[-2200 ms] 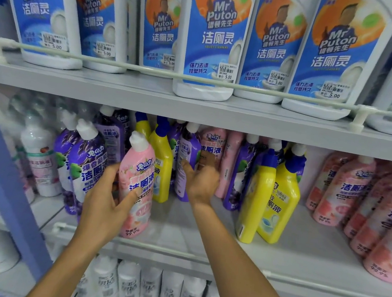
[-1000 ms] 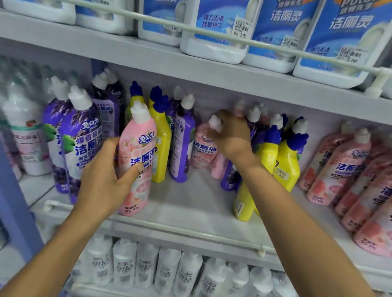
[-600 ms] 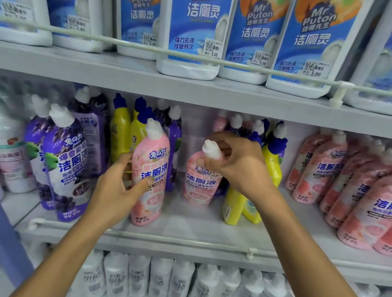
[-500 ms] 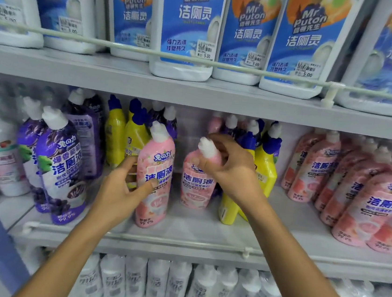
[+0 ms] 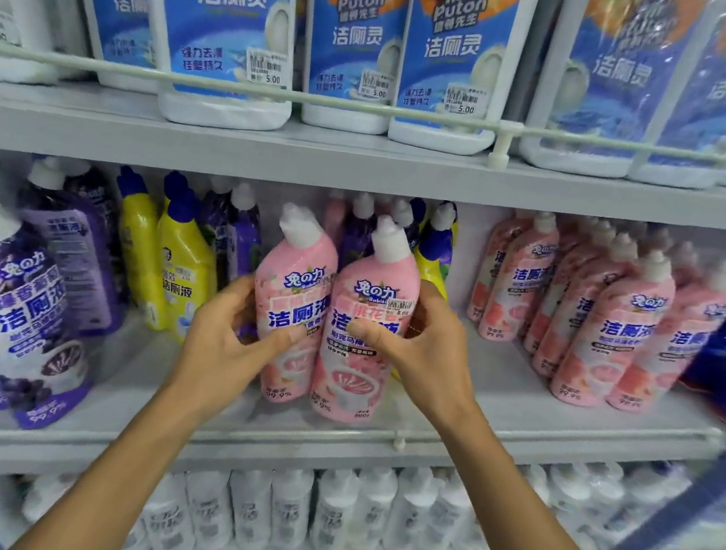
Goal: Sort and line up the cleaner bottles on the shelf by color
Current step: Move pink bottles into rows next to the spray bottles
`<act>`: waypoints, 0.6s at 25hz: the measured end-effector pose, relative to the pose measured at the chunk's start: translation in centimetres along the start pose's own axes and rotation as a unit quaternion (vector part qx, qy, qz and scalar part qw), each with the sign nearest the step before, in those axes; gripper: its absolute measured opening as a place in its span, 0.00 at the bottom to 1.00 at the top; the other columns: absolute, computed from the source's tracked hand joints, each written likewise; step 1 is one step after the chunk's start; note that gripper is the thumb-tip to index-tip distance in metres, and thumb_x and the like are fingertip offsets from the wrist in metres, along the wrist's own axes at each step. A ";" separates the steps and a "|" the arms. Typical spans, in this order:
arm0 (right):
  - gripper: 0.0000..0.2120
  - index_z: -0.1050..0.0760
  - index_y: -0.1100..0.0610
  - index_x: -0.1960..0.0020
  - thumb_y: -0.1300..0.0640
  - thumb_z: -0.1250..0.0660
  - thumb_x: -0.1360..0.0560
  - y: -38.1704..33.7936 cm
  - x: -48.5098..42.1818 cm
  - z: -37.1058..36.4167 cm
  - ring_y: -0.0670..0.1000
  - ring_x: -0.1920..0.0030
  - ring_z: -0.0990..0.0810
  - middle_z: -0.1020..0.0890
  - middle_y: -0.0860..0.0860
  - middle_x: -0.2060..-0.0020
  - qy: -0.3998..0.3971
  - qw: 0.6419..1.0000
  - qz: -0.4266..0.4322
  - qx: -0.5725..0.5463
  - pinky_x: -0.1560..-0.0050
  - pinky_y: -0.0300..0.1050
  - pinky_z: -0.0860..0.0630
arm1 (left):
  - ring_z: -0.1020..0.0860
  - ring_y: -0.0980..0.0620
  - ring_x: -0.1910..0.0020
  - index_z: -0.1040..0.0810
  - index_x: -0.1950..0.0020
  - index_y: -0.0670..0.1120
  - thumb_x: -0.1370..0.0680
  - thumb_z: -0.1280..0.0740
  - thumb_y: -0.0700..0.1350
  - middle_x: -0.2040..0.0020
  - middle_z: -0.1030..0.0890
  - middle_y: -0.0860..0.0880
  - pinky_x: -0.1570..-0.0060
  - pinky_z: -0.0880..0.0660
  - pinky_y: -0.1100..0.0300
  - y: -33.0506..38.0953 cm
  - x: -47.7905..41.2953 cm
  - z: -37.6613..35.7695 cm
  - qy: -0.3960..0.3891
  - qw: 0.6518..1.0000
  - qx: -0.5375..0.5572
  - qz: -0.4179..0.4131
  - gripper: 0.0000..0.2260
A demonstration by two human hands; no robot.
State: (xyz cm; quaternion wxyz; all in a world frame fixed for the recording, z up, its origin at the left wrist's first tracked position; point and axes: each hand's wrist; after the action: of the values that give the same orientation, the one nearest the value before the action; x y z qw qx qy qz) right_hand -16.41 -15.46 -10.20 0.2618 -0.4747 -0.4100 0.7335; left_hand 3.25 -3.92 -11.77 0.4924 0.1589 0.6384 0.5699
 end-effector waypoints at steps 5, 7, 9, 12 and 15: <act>0.33 0.28 0.55 0.35 0.51 0.18 0.35 0.5 0.9 8.1 0.50 0.47 0.14 0.15 0.50 0.47 0.048 0.999 -0.018 -0.017 0.50 0.51 0.15 | 0.14 0.57 0.47 0.20 0.42 0.46 0.27 0.22 0.34 0.45 0.13 0.55 0.50 0.20 0.66 3.1 -0.5 -6.3 -0.079 0.996 0.024 -0.017 0.17; 0.31 0.28 0.53 0.35 0.52 0.19 0.33 1.8 0.5 11.2 0.51 0.46 0.14 0.15 0.50 0.46 0.077 0.997 -0.019 -0.009 0.49 0.53 0.16 | 0.14 0.57 0.47 0.20 0.40 0.44 0.27 0.23 0.33 0.46 0.12 0.54 0.51 0.20 0.67 3.4 -0.7 -10.1 -0.094 0.995 0.037 -0.014 0.18; 0.31 0.28 0.54 0.33 0.53 0.19 0.32 3.6 -0.2 13.9 0.52 0.45 0.15 0.16 0.52 0.44 0.095 0.995 -0.017 0.006 0.47 0.55 0.16 | 0.14 0.57 0.47 0.20 0.39 0.44 0.27 0.23 0.32 0.46 0.12 0.54 0.51 0.20 0.67 3.3 -1.1 -14.1 -0.102 0.994 0.047 -0.011 0.19; 0.29 0.29 0.57 0.32 0.56 0.20 0.29 6.9 -1.0 16.9 0.54 0.43 0.15 0.16 0.53 0.43 0.113 0.993 -0.034 -0.006 0.42 0.61 0.18 | 0.14 0.60 0.48 0.21 0.40 0.53 0.27 0.23 0.32 0.48 0.13 0.61 0.52 0.20 0.68 2.6 -1.6 -19.6 -0.118 0.992 0.047 0.001 0.22; 0.28 0.30 0.57 0.28 0.59 0.24 0.25 8.7 -1.9 19.0 0.53 0.41 0.16 0.15 0.53 0.42 0.112 0.993 -0.044 -0.003 0.41 0.62 0.19 | 0.14 0.59 0.48 0.21 0.39 0.58 0.28 0.21 0.41 0.47 0.13 0.61 0.48 0.17 0.56 0.2 -1.9 -22.7 -0.083 0.995 0.035 0.035 0.22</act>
State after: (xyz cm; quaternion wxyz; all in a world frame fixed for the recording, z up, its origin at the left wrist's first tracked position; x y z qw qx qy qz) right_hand -32.89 -28.27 -12.64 0.3370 -0.5360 -0.4004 0.6624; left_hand -14.31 -18.31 -13.74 0.5174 0.2450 0.6091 0.5489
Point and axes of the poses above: each hand's wrist, its own x-axis away from the middle knuckle, its own z-axis out of the back of the hand, y = z × x
